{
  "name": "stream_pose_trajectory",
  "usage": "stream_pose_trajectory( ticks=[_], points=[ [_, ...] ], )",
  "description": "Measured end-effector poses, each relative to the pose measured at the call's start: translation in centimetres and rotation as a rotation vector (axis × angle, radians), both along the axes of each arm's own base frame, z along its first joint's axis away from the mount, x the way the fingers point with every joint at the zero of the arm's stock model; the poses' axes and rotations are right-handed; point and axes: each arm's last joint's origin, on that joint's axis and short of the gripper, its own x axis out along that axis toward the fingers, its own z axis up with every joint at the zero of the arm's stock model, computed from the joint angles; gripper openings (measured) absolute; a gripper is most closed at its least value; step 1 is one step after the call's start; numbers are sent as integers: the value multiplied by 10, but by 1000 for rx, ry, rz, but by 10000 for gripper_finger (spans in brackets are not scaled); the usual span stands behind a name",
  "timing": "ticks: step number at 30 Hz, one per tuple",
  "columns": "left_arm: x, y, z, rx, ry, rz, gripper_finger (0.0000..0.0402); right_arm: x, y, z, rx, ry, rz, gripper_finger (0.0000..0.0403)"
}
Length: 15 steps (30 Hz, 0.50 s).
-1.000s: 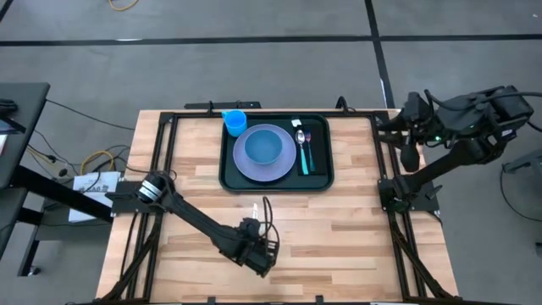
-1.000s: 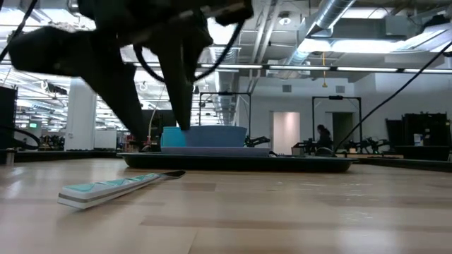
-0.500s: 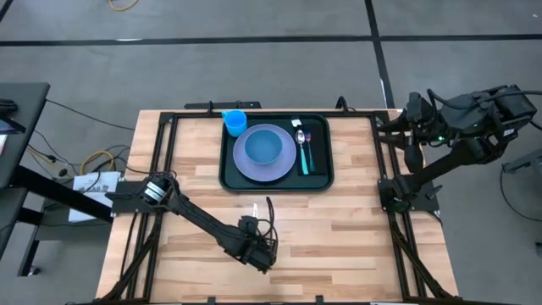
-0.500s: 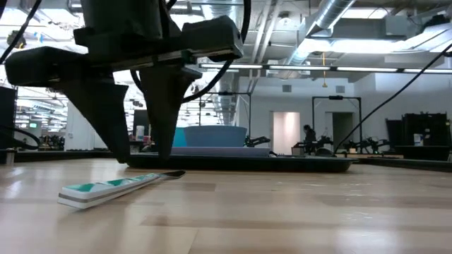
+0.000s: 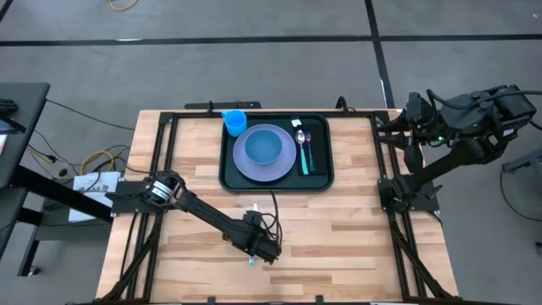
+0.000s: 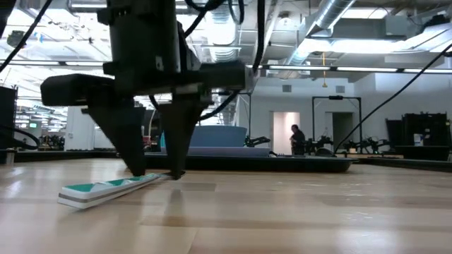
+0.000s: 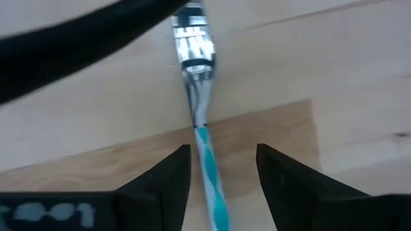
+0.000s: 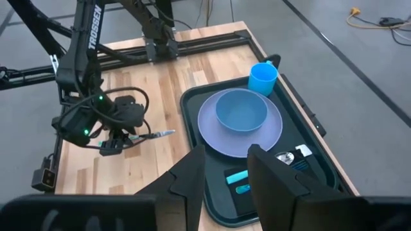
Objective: Set up tray
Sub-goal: Put the knife on top of the table napkin to the right of the fork on the tray
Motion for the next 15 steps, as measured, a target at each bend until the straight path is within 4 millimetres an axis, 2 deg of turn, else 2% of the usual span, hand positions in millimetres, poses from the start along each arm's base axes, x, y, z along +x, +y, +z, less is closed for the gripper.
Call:
stream_pose_trajectory(
  ticks=[15],
  points=[
    [4, -1, -22, -64, 70, -14, 164, 0, 0, 0, -27, 6, 20, 108]
  ],
)
